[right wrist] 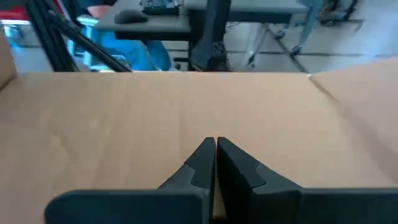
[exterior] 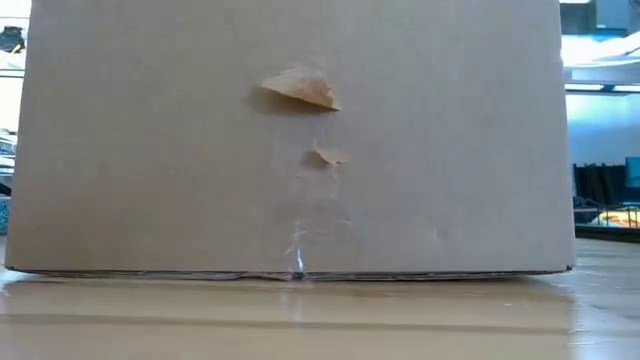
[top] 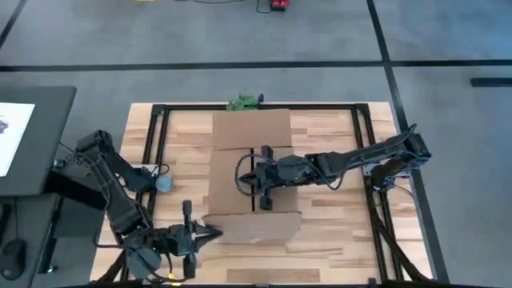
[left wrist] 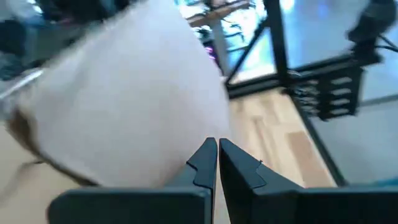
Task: Wrap mug
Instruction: Close the cardboard box
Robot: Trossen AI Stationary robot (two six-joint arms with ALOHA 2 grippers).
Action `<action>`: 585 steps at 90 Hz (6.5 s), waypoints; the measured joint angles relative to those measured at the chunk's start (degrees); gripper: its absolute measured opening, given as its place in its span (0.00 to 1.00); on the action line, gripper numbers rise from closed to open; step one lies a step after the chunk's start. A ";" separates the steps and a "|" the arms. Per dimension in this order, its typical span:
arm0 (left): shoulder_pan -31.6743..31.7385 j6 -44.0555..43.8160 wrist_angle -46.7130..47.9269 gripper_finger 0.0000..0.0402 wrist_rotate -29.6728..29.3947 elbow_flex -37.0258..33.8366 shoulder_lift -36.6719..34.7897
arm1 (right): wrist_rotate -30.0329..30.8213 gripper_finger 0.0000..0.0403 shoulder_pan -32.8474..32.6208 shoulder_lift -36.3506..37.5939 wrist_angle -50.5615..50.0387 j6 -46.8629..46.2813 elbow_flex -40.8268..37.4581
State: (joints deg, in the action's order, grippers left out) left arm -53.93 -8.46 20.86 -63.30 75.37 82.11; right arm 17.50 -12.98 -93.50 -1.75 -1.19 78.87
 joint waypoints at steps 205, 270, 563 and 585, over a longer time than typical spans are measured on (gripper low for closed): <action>14.09 -27.79 21.24 0.00 -1.36 -2.91 0.35 | 27.41 0.00 -21.02 28.60 -25.77 -29.96 -13.11; 22.03 -17.87 21.98 0.00 -4.21 -2.99 0.50 | 20.76 0.00 -18.64 29.00 -25.32 -22.54 -8.49; 38.19 16.14 0.83 0.00 28.63 -6.91 -1.47 | -4.35 0.00 -0.74 25.62 27.56 -1.97 -38.69; 38.27 16.18 3.42 0.00 23.94 -7.02 -2.84 | -12.72 0.00 6.82 22.11 26.41 -6.52 -38.36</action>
State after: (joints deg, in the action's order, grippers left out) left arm -15.66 7.73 24.29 -39.36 68.36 79.26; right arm 4.78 -6.16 -71.40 24.66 -7.70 40.51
